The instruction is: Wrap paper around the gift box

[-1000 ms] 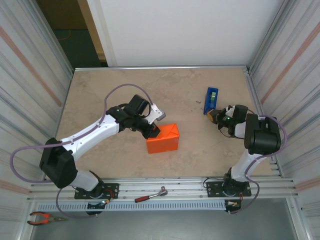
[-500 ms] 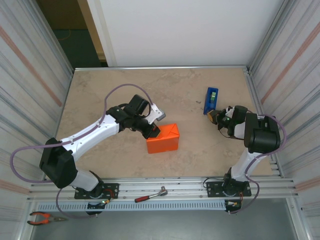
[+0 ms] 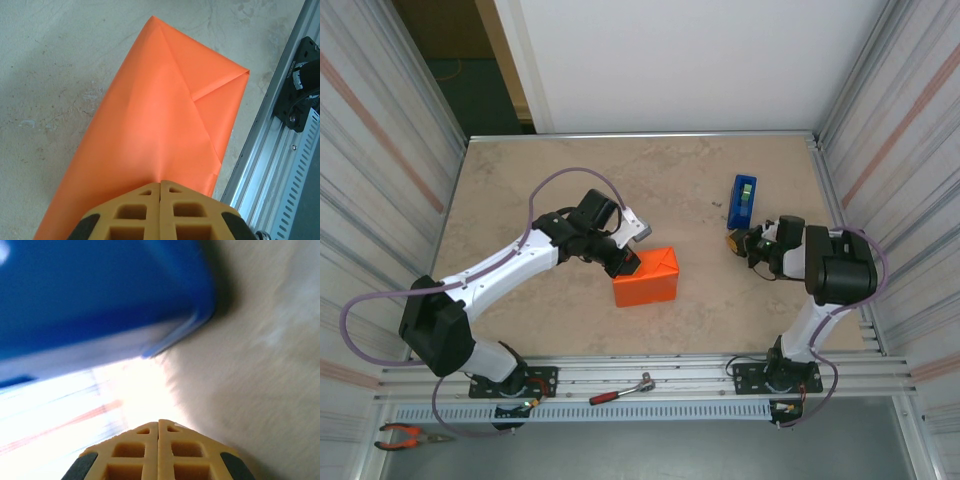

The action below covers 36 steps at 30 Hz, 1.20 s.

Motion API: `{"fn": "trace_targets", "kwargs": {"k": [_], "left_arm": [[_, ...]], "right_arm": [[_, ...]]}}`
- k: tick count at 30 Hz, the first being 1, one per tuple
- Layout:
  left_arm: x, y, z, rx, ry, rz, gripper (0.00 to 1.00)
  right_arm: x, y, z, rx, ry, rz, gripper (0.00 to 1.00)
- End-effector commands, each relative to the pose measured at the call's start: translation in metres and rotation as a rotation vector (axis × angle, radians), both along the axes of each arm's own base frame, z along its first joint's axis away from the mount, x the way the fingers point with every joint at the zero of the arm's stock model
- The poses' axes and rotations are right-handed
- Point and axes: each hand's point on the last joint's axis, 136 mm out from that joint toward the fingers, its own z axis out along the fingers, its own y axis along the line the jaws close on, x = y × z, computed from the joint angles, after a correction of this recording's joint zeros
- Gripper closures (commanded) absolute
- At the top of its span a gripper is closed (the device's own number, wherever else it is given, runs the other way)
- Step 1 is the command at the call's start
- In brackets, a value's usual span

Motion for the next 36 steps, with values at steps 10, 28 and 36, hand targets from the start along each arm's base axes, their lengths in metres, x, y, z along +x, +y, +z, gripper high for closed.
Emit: {"fn": "trace_targets", "kwargs": {"k": [10,28,36], "left_arm": [[-0.030,0.027,-0.062,0.214,0.151,-0.018,1.00],[-0.031,0.026,-0.062,0.212,0.155,-0.021,1.00],[-0.031,0.025,-0.062,0.212,0.157,-0.022,1.00]], "right_arm": [[-0.024,0.050,0.114,-0.069,-0.126,0.182,1.00],[-0.115,0.166,0.196,-0.068,-0.191,0.330,1.00],[-0.137,0.179,0.191,-0.070,-0.162,0.313,1.00]]}}
